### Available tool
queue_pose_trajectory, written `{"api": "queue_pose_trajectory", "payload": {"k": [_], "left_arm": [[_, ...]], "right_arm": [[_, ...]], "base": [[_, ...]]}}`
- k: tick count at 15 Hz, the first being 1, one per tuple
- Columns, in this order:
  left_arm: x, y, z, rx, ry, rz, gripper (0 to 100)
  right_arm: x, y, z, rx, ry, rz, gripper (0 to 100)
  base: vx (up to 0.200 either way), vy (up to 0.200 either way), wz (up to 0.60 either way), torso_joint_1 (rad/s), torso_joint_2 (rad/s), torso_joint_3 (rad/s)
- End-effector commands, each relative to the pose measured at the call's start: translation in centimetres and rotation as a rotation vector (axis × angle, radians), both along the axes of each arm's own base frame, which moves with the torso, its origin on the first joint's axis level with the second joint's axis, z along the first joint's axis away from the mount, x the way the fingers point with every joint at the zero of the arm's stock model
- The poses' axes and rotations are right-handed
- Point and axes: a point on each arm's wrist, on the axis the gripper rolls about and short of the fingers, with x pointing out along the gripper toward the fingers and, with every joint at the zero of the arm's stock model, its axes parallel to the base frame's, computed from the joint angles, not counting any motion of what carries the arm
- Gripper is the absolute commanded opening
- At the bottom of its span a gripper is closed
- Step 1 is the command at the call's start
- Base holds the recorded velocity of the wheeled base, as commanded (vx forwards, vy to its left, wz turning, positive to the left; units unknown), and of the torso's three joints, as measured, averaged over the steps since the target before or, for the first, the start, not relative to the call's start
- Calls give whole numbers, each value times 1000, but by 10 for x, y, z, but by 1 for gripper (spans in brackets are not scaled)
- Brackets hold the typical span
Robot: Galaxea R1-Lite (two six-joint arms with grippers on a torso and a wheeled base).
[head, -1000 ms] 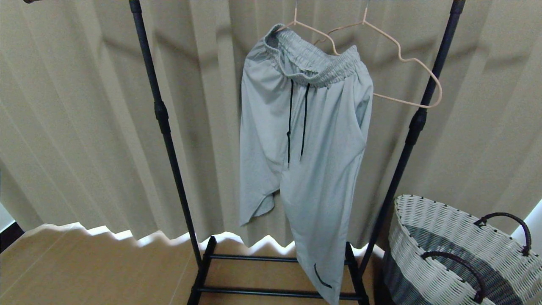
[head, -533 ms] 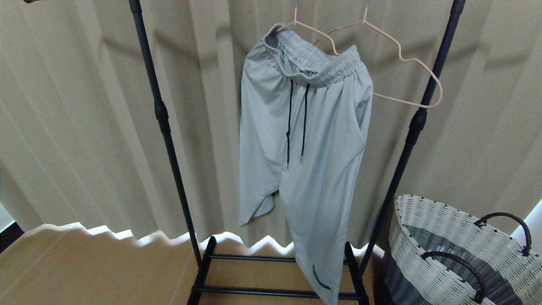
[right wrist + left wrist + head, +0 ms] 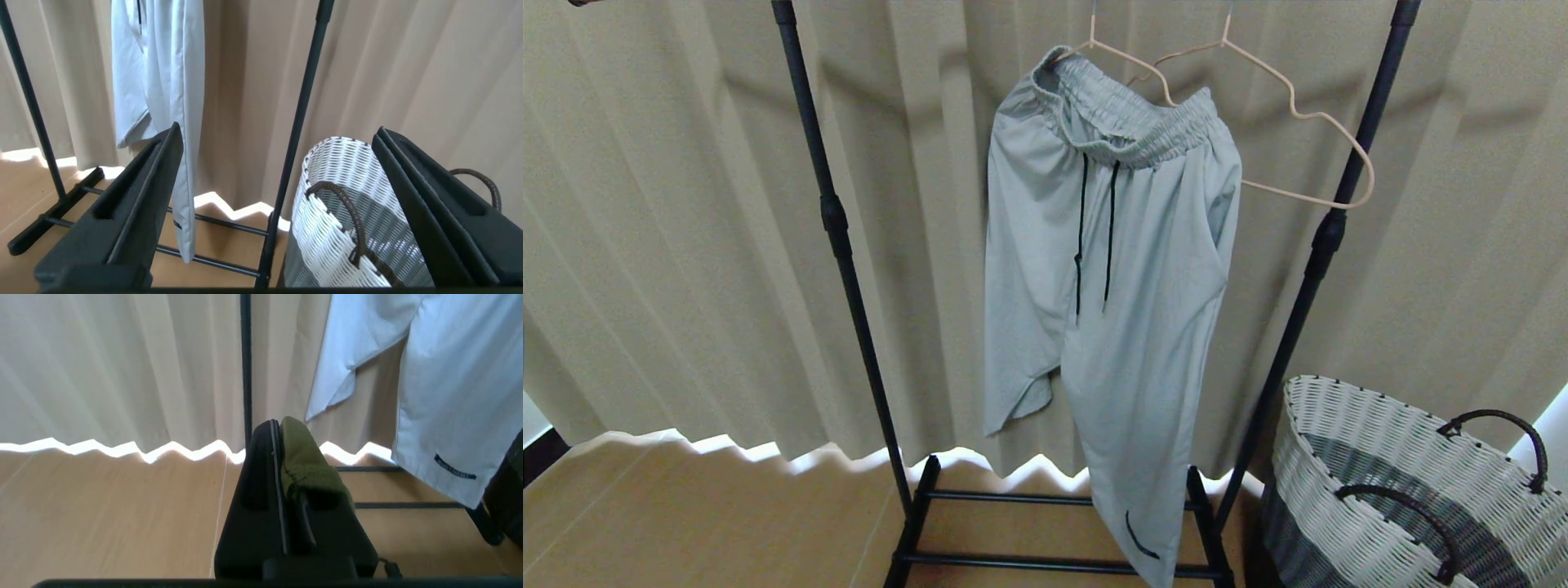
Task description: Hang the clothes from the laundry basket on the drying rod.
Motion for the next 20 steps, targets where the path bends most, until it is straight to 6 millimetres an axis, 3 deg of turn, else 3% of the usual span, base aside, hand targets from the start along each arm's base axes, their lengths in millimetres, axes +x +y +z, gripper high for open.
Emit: {"api": "queue_pose_trajectory", "payload": {"k": [1,13,20], "left_arm": [[-1,0,0,-5,-13,3,0],[-1,0,0,-34,-12,1,0],[-1,0,0,-34,-14,3,0]], "right_arm": [[0,0,0,0,-2,1,100],[0,0,0,8,1,-2,100],[0,0,0,8,1,-2,100]], "base": [[0,0,0,0,0,0],[0,0,0,0,0,0],[0,0,0,52,-364,-310]]}}
